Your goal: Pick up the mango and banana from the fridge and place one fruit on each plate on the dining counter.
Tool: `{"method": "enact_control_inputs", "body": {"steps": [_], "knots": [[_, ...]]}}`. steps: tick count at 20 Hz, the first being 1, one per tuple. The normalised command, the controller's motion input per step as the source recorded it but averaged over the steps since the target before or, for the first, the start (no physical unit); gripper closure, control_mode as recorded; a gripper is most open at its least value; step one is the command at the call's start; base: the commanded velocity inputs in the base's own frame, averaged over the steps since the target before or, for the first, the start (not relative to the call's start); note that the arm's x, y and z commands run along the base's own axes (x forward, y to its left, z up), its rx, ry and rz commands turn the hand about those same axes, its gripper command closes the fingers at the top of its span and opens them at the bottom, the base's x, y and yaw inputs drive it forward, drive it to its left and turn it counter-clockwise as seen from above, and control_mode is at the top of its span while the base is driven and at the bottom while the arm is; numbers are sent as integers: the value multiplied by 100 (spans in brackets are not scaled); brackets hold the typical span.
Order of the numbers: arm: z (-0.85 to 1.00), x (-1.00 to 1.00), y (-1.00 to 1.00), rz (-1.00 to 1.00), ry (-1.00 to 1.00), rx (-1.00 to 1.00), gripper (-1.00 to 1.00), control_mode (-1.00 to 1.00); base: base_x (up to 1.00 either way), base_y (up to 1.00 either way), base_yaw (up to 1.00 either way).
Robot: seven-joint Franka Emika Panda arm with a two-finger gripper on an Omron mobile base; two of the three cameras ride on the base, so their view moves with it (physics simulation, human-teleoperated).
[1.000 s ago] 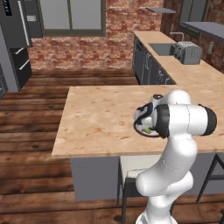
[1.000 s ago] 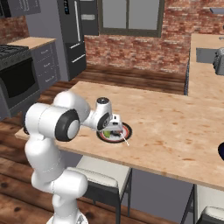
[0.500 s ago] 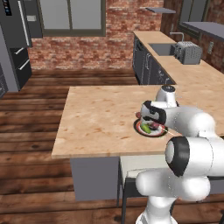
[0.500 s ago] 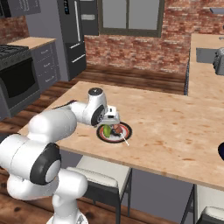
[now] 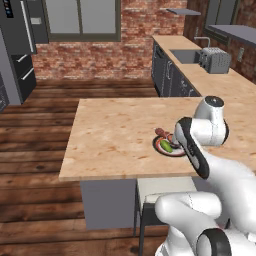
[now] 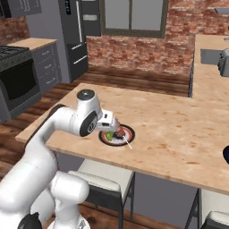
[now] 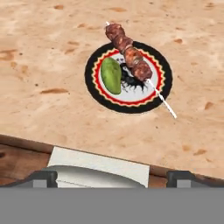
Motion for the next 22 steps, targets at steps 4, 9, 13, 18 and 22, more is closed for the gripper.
{"method": "enact_control_inputs", "body": {"steps": [4,9,13,18,22], "knots": [[84,-84,25,-11,-37,0,-100,-100,0,0,0],[85,-71,17,-10,-15,1,-100,-100,0,0,0],[99,-70,16,0,-3,0,-100,-100,0,0,0],[88,-59,5,0,-3,0,-100,-100,0,0,0],[47,-69,9,0,-10,-1,-100,-100,0,0,0]]}}
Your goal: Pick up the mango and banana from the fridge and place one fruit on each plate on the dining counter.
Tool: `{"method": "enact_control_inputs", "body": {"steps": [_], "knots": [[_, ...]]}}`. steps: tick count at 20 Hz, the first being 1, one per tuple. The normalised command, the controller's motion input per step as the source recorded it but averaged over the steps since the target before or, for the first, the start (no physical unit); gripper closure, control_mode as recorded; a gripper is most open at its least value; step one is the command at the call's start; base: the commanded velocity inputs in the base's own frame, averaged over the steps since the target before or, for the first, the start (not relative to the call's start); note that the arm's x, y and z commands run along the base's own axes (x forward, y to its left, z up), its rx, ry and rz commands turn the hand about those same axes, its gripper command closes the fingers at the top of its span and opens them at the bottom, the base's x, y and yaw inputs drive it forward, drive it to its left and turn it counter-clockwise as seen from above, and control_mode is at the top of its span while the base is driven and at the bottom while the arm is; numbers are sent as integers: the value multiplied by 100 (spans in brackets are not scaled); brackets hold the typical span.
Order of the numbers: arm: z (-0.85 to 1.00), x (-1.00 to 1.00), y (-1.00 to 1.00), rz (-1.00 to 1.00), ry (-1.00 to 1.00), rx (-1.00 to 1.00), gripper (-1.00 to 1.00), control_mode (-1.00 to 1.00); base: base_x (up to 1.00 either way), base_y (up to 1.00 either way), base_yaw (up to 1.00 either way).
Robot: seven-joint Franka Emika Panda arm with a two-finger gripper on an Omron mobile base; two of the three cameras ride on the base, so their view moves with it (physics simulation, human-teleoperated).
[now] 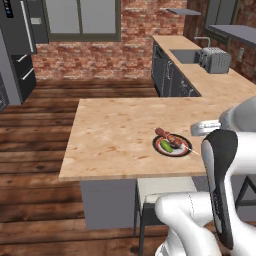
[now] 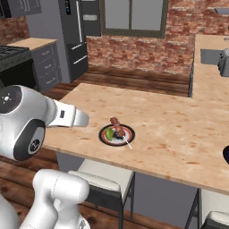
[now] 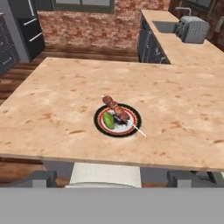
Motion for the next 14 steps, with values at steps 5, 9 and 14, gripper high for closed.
{"method": "enact_control_inputs", "body": {"steps": [5,9,14], "knots": [[14,-58,18,0,-1,0,-100,-100,0,0,0],[0,-45,31,0,-8,0,-100,-100,0,0,0],[0,-11,10,0,-2,0,-100,100,-61,74,0]]}}
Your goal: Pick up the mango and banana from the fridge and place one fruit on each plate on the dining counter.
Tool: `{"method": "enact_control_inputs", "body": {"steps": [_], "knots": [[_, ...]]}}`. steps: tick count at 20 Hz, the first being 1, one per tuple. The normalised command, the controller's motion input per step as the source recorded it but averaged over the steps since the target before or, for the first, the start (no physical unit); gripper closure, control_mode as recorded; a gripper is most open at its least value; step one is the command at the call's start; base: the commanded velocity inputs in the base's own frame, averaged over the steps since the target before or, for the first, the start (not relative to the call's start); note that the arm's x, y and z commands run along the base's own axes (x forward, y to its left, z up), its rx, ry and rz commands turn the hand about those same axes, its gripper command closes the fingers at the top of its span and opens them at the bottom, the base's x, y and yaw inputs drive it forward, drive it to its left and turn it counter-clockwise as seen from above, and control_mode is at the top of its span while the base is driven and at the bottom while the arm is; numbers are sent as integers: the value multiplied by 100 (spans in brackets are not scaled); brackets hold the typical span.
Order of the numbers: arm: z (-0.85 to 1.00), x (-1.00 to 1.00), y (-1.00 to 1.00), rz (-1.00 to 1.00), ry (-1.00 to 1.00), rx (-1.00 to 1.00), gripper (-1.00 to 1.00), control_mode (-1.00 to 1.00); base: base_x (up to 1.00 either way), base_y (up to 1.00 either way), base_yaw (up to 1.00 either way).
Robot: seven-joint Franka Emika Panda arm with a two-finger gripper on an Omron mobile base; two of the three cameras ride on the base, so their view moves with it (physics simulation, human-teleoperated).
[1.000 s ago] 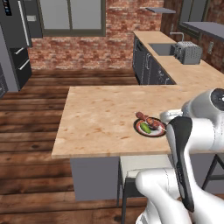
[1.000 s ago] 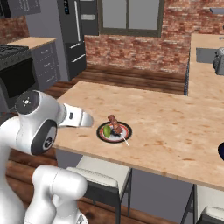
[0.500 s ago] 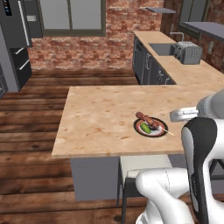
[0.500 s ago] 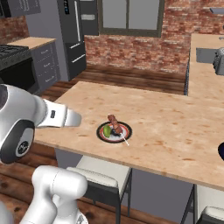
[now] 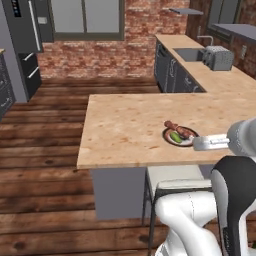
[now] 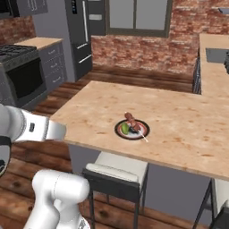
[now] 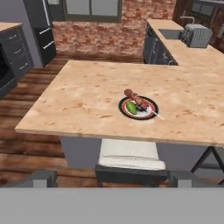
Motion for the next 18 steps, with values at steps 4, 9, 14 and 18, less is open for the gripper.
{"method": "enact_control_inputs", "body": {"steps": [4,9,14,18], "knots": [[0,0,0,0,0,0,-100,100,-65,100,5],[0,0,0,0,0,0,-100,100,-29,100,10],[0,0,0,0,0,0,-100,100,4,100,3],[0,0,0,0,0,0,-100,100,57,100,0]]}}
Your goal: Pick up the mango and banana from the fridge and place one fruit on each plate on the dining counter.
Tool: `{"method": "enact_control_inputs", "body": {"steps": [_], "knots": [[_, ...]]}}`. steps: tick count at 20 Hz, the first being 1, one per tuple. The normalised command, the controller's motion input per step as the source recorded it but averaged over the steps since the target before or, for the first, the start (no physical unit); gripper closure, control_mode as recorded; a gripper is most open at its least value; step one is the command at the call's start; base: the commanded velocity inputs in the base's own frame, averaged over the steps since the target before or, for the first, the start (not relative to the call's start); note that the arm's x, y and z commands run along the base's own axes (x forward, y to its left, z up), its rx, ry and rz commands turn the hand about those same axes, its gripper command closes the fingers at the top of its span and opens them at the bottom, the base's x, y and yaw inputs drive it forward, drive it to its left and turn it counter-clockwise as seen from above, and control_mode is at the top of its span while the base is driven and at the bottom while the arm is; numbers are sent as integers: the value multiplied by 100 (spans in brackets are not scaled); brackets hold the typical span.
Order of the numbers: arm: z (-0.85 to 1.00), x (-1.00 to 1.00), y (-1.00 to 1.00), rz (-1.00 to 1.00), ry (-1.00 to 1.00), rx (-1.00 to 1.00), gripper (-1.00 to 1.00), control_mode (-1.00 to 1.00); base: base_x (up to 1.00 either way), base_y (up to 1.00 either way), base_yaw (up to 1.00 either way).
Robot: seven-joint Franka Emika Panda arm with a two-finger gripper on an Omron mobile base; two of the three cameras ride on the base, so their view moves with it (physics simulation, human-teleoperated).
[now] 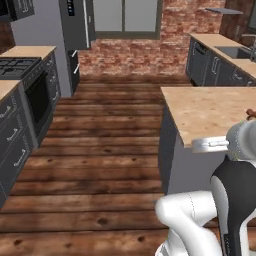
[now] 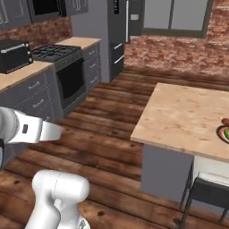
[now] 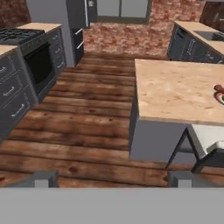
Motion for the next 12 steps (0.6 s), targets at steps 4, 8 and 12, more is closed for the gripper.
{"method": "enact_control_inputs", "body": {"steps": [4,8,12], "knots": [[0,0,0,0,0,0,-100,100,100,100,-4],[0,0,0,0,0,0,-100,100,100,95,-17],[0,0,0,0,0,0,-100,100,100,100,-13]]}}
